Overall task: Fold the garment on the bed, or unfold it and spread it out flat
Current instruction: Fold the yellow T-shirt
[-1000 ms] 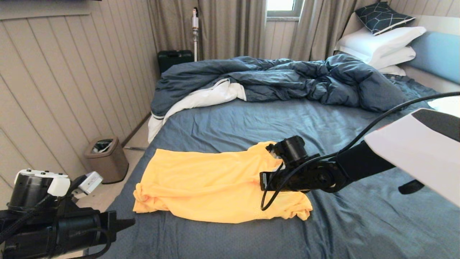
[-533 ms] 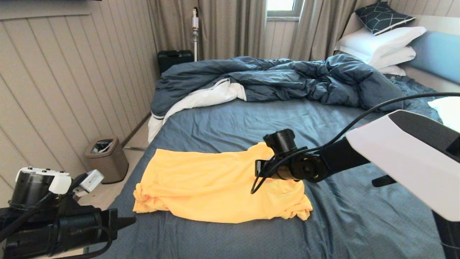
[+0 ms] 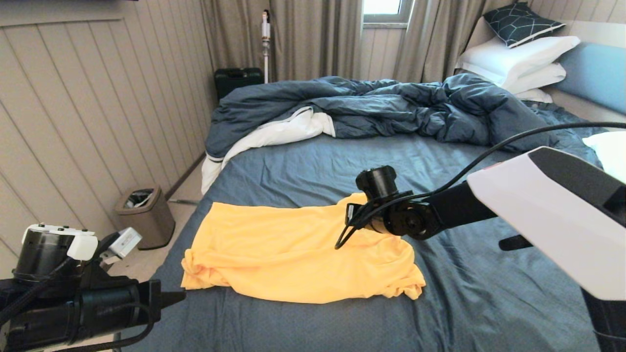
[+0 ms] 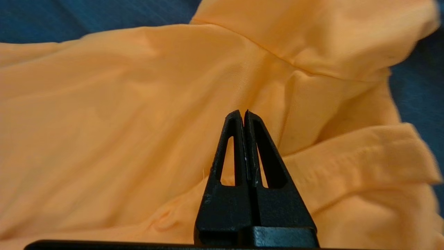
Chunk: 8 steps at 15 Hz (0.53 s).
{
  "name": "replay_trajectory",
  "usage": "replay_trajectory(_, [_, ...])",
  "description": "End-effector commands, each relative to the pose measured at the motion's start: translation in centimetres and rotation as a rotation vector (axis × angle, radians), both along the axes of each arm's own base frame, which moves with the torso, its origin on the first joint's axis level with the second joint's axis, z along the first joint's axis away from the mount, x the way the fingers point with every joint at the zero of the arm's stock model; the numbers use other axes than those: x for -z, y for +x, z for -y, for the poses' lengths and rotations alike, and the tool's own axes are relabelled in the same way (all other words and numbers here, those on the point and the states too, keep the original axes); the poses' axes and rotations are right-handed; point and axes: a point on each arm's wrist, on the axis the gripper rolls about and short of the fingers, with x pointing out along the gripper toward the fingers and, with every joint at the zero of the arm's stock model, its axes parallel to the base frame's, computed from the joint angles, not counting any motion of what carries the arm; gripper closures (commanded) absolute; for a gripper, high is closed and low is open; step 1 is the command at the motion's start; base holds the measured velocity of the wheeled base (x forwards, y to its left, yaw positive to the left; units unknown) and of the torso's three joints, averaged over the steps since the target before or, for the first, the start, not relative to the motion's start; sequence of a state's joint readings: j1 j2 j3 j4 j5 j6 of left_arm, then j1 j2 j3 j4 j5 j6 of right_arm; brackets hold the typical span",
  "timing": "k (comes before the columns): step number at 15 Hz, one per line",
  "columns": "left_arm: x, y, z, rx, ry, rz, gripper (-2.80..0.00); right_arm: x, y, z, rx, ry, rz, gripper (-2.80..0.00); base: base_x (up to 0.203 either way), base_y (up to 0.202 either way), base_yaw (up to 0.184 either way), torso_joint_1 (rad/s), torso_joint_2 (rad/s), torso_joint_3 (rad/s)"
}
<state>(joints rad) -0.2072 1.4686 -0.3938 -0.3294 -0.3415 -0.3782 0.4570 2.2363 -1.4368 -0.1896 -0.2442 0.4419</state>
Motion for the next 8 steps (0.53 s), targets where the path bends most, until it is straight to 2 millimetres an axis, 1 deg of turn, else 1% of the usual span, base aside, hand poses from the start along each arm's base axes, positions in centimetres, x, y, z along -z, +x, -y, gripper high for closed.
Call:
replay_trajectory(1, [0.1, 0.2, 0.0, -0.011, 0.009, -0.002, 0.00, -3.9, -1.8, 0.9, -0.007, 0.031, 0.061, 0.00, 0.000, 0.000, 0.000, 0.000, 0.00, 0.000])
replay_trajectory(3, [0.9, 1.3, 0.3, -0.021, 0.036, -0.033, 0.00, -5.9, -3.7, 2.5, -0.009, 0.023, 0.058, 0.00, 0.000, 0.000, 0.000, 0.000, 0.00, 0.000])
replay_trajectory(4, [1.3, 2.1, 0.6, -0.018, 0.049, -0.045, 0.00, -6.7, -4.4, 3.7, 0.008, 0.019, 0.054, 0.00, 0.000, 0.000, 0.000, 0.000, 0.00, 0.000])
replay_trajectory(6, [2.0, 3.5, 1.8, 0.018, 0.080, -0.060, 0.00, -8.1, -5.9, 6.4, 0.052, 0.016, 0.051, 0.00, 0.000, 0.000, 0.000, 0.000, 0.00, 0.000])
replay_trajectory(7, [2.6, 4.2, 2.6, 0.045, 0.105, -0.070, 0.00, -8.5, -6.2, 8.3, 0.097, 0.013, 0.048, 0.00, 0.000, 0.000, 0.000, 0.000, 0.00, 0.000])
replay_trajectory(8, [3.1, 4.6, 3.7, 0.077, 0.135, -0.071, 0.00, -9.0, -6.7, 9.7, 0.130, 0.010, 0.041, 0.00, 0.000, 0.000, 0.000, 0.000, 0.00, 0.000])
